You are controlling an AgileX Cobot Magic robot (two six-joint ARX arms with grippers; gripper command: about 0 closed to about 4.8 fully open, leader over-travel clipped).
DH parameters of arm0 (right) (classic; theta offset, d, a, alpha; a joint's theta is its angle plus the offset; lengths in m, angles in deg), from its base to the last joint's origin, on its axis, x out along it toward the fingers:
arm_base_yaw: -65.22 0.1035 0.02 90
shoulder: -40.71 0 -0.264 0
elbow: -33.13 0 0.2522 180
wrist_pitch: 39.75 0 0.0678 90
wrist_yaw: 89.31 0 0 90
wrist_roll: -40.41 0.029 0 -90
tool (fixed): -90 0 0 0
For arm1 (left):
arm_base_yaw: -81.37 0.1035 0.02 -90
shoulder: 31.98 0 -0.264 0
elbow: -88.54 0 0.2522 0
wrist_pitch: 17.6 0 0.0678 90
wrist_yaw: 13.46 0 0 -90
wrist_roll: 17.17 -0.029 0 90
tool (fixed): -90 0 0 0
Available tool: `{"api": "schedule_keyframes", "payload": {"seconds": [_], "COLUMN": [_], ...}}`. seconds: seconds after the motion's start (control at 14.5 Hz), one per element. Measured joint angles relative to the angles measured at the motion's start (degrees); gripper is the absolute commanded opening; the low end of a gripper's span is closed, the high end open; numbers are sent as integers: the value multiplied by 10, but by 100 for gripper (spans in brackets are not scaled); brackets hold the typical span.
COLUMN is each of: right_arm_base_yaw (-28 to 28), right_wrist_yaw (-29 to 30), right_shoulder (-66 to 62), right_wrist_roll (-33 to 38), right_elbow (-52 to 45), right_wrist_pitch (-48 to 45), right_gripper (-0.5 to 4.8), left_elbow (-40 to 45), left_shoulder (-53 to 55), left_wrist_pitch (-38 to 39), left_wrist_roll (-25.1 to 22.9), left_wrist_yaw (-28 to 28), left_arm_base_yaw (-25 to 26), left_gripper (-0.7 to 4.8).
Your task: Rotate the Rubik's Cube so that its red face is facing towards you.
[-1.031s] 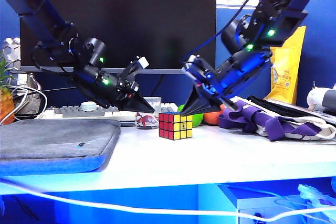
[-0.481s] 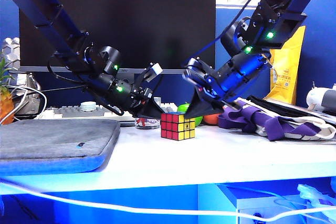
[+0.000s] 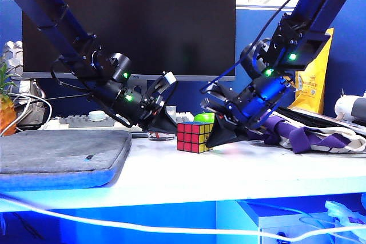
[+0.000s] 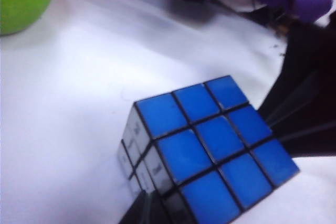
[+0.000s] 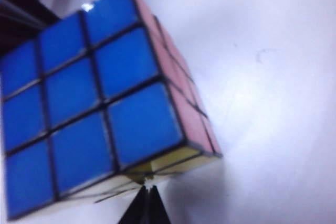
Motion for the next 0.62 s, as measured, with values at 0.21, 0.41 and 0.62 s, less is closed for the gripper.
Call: {"api": "schedule_keyframes", "payload": {"seconds": [0.21, 0.41, 0.62], "right_arm_base_yaw": [-3, -7, -2], "right_wrist_yaw": [-10, -23, -11], "right_shoulder": [-8, -18, -23], "right_wrist_roll": [0, 0, -4], "right_elbow": [17, 70, 103], "right_wrist_pitch": [0, -2, 1], "right_gripper": [-2, -2, -2], "left_elbow": [-1, -1, 1], "left_shoulder": [-1, -1, -1], "left_wrist_pitch": [17, 51, 65], "left_wrist_roll": [4, 6, 1], "left_wrist_yaw": [-12, -33, -24], "left_arm_base_yaw": [1, 1, -3], "left_gripper": [21, 21, 21]}}
